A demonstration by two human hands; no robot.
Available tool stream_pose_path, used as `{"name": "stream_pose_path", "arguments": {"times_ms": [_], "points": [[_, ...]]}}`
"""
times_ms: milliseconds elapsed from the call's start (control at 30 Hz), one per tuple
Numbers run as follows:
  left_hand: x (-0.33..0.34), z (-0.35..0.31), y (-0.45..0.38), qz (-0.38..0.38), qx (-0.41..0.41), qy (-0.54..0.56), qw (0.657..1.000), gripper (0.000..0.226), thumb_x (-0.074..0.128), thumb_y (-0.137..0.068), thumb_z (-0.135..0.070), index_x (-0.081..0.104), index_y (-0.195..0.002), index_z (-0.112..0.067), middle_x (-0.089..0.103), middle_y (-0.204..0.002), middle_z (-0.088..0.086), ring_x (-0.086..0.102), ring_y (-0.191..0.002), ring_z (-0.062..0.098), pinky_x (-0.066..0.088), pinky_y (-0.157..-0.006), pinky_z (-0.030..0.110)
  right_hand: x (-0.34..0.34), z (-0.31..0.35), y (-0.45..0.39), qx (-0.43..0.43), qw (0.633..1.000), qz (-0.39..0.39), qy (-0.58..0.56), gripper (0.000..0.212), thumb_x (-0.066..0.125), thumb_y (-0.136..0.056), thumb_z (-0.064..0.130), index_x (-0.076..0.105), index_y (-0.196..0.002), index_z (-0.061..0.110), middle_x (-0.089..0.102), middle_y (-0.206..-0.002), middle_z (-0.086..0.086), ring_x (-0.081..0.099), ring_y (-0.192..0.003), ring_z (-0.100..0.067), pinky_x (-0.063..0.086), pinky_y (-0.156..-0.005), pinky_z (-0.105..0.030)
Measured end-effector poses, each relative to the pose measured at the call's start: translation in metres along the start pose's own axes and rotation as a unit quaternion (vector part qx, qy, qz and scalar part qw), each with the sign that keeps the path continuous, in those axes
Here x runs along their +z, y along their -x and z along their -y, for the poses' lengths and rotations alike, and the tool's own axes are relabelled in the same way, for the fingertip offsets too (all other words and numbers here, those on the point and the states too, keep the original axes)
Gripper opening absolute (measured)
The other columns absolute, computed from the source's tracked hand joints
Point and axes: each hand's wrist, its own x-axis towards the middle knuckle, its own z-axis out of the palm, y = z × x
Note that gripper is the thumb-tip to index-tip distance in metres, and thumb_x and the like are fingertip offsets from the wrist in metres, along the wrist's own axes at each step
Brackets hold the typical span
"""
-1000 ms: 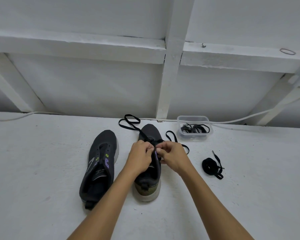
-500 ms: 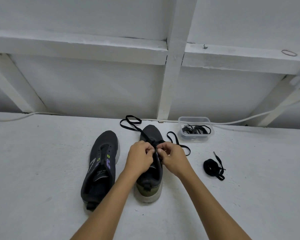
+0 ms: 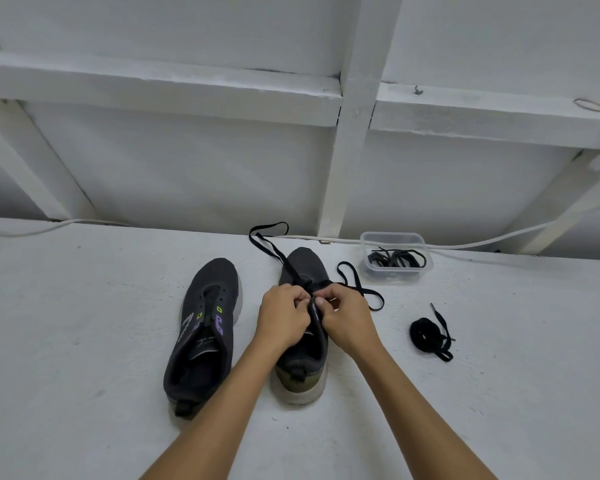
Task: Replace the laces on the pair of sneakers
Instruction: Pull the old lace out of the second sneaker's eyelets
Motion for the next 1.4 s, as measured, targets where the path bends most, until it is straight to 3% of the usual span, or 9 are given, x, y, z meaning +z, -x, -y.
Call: {"name": "stream_pose_path", "arguments": {"times_ms": [167, 333, 500, 667, 833, 933, 1000, 1167, 1400], "points": [[-0.001, 0.001, 0.001, 0.001, 0.017, 0.003, 1.000, 0.013, 0.059, -0.094, -0.011, 0.071, -0.090, -0.012, 0.065, -0.091, -0.001, 0.055, -0.091, 0.017, 0.035, -0.074, 0.021, 0.002, 0.004, 0.002, 0.004, 1.000, -0.005, 0.017, 0.018, 0.062, -0.095, 0.012, 0.072, -0.087, 0.026, 0.070, -0.081, 0.015, 0.065, -0.078, -0.001, 0.048, -0.070, -0.018], [-0.003, 0.000, -0.001, 0.012, 0.008, 0.014, 1.000, 0.015, 0.061, -0.095, -0.013, 0.075, -0.100, -0.012, 0.069, -0.100, 0.002, 0.060, -0.095, 0.017, 0.047, -0.085, 0.027, -0.003, 0.003, 0.001, 0.011, 0.999, -0.009, 0.040, 0.012, 0.064, -0.095, 0.017, 0.072, -0.088, 0.022, 0.071, -0.081, 0.012, 0.065, -0.078, -0.006, 0.051, -0.073, -0.024], [-0.009, 0.006, -0.003, 0.023, -0.011, 0.051, 0.998, 0.012, 0.064, -0.095, -0.016, 0.076, -0.099, -0.016, 0.072, -0.097, -0.002, 0.060, -0.075, -0.001, 0.039, -0.066, 0.001, -0.007, 0.002, -0.002, -0.011, 0.997, 0.020, 0.070, 0.014, 0.063, -0.096, 0.020, 0.067, -0.083, 0.022, 0.066, -0.073, 0.013, 0.059, -0.069, -0.002, 0.043, -0.067, -0.024], [-0.011, 0.008, -0.004, 0.027, -0.009, 0.058, 0.998, 0.009, 0.067, -0.093, -0.021, 0.076, -0.095, -0.020, 0.071, -0.094, -0.006, 0.058, -0.076, -0.004, 0.037, -0.064, -0.001, -0.015, 0.002, -0.007, 0.022, 0.997, 0.076, 0.007, 0.019, 0.055, -0.100, 0.016, 0.061, -0.083, 0.022, 0.066, -0.075, 0.004, 0.062, -0.071, -0.017, 0.058, -0.076, -0.044], [-0.005, 0.006, -0.004, 0.035, 0.020, 0.027, 0.999, 0.009, 0.066, -0.093, -0.018, 0.075, -0.091, -0.018, 0.066, -0.092, -0.004, 0.056, -0.079, 0.004, 0.038, -0.066, 0.003, -0.013, 0.002, -0.005, 0.019, 0.998, 0.056, 0.014, 0.019, 0.054, -0.099, 0.016, 0.060, -0.083, 0.023, 0.066, -0.076, 0.006, 0.061, -0.069, -0.014, 0.055, -0.072, -0.038], [0.000, 0.008, 0.001, 0.036, -0.005, 0.089, 0.995, 0.011, 0.061, -0.096, -0.020, 0.069, -0.090, -0.026, 0.065, -0.096, -0.006, 0.060, -0.087, 0.006, 0.040, -0.070, 0.008, -0.011, 0.006, -0.007, -0.009, 0.999, 0.024, 0.037, 0.019, 0.059, -0.097, 0.017, 0.062, -0.081, 0.025, 0.066, -0.078, 0.011, 0.060, -0.071, -0.006, 0.045, -0.065, -0.020], [0.001, 0.010, 0.002, 0.034, -0.019, 0.116, 0.993, 0.014, 0.059, -0.098, -0.021, 0.066, -0.088, -0.030, 0.066, -0.097, -0.005, 0.061, -0.086, 0.004, 0.041, -0.068, 0.006, -0.012, 0.008, -0.009, -0.021, 0.999, 0.027, 0.034, 0.017, 0.061, -0.097, 0.016, 0.066, -0.085, 0.027, 0.065, -0.079, 0.013, 0.059, -0.070, -0.003, 0.044, -0.065, -0.016], [-0.001, 0.010, 0.001, 0.037, -0.019, 0.123, 0.991, 0.014, 0.059, -0.099, -0.024, 0.065, -0.088, -0.030, 0.066, -0.095, -0.005, 0.060, -0.080, -0.001, 0.041, -0.067, 0.004, -0.020, 0.005, -0.007, 0.041, 0.991, 0.071, -0.105, 0.016, 0.064, -0.097, 0.010, 0.076, -0.094, 0.020, 0.072, -0.089, -0.002, 0.071, -0.081, -0.024, 0.064, -0.074, -0.041], [0.001, 0.008, 0.001, 0.016, 0.020, 0.075, 0.997, 0.014, 0.062, -0.095, -0.014, 0.067, -0.086, -0.023, 0.063, -0.089, -0.007, 0.058, -0.079, 0.005, 0.040, -0.066, 0.006, -0.022, 0.005, -0.007, 0.047, 0.991, 0.076, -0.100, 0.017, 0.072, -0.093, 0.010, 0.077, -0.089, 0.026, 0.076, -0.086, 0.000, 0.074, -0.083, -0.022, 0.064, -0.070, -0.032]]}}
